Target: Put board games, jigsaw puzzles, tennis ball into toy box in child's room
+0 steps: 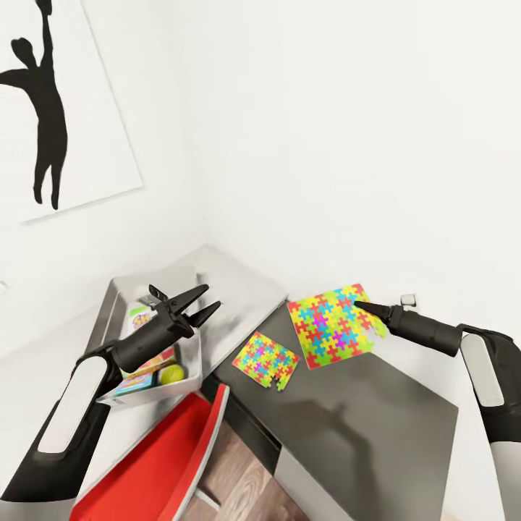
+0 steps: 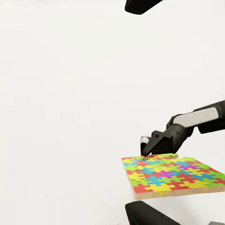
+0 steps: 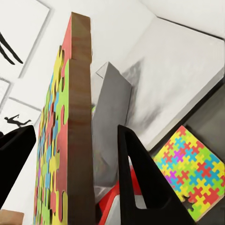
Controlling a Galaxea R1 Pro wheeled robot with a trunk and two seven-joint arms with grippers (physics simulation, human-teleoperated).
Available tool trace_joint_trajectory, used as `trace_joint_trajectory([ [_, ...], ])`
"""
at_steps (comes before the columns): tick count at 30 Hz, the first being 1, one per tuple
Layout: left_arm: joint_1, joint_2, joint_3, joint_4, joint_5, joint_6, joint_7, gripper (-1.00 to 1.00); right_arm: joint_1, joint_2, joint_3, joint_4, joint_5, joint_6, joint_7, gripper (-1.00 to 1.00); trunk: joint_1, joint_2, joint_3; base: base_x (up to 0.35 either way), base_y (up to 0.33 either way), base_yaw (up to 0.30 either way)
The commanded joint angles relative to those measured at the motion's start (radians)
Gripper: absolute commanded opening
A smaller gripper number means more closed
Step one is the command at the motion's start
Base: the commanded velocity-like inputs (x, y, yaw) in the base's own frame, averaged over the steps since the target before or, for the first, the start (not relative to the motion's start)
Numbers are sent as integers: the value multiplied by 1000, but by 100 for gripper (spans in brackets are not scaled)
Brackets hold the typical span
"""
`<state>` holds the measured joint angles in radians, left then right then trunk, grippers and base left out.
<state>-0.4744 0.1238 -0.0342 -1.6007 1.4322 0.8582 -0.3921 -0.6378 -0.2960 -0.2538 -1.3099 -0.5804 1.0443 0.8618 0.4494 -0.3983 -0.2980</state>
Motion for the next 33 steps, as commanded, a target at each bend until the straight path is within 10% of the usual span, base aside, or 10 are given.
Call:
trace_joint_trajectory([
  [1, -1, 0, -1, 1, 0, 2, -2, 100, -1, 0, -1, 0, 5, 3, 6, -100, 1, -2, 0, 0, 0, 201],
  [33, -1, 0, -6, 3, -3, 2, 2, 100, 0, -28, -5, 0, 2, 3, 8, -100, 1, -2, 33, -1, 0, 212],
])
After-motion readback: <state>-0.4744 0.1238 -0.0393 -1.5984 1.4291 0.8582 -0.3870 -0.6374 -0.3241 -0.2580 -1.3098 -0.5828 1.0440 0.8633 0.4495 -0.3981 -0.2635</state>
